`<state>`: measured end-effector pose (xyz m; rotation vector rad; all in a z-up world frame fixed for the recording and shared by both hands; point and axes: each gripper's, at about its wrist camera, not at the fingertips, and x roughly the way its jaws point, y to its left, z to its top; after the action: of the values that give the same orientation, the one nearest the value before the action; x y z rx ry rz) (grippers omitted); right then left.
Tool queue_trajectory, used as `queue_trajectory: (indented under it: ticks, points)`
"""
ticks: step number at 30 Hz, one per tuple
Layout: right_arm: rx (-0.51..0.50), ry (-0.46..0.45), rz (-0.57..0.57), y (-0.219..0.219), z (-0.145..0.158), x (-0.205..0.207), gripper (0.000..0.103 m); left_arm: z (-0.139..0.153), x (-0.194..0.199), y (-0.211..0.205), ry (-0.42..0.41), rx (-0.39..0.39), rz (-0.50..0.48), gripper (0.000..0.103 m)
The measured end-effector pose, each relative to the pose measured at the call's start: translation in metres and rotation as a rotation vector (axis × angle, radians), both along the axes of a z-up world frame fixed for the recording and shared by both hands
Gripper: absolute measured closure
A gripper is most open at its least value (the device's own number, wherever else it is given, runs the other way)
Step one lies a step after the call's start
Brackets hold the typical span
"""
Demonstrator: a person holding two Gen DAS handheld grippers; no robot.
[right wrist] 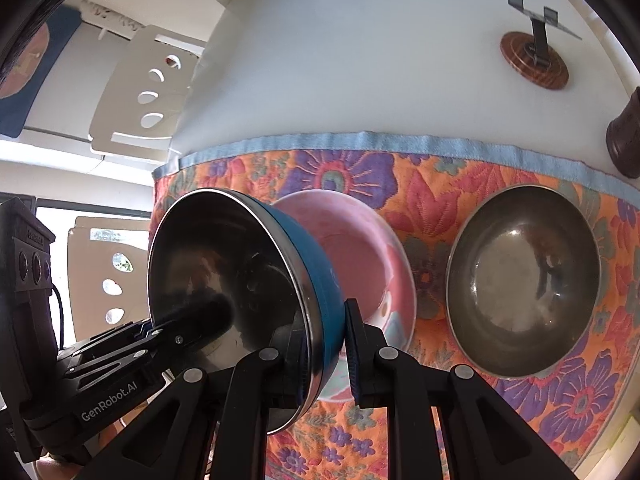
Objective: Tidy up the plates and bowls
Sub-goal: 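Lift the blue stainless bowl with both grippers and carry it toward the pink bowl, then lower the blue stainless bowl into the pink bowl and open both grippers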
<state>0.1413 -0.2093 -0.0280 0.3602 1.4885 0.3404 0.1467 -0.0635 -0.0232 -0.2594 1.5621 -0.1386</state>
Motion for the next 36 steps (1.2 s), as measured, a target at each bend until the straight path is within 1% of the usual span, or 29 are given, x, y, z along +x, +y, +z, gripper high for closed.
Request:
queue_trajectory:
  ticks: [7,16,26,36]
  points:
    - [0.005,0.038,-0.016,-0.004,-0.019,0.005,0.088,-0.015,0.006,-0.005,0.023,0.014,-0.025,0.09]
    - [0.018,0.064,-0.029,-0.007,-0.032,0.009,0.088,-0.022,0.008,-0.01,0.024,0.035,-0.049,0.09]
    - [0.026,0.076,-0.037,-0.008,-0.037,0.009,0.088,-0.023,0.008,-0.008,0.026,0.019,-0.049,0.09]
    - [0.031,0.067,-0.051,-0.012,-0.035,0.007,0.088,-0.018,0.006,-0.009,0.025,0.028,-0.058,0.088]
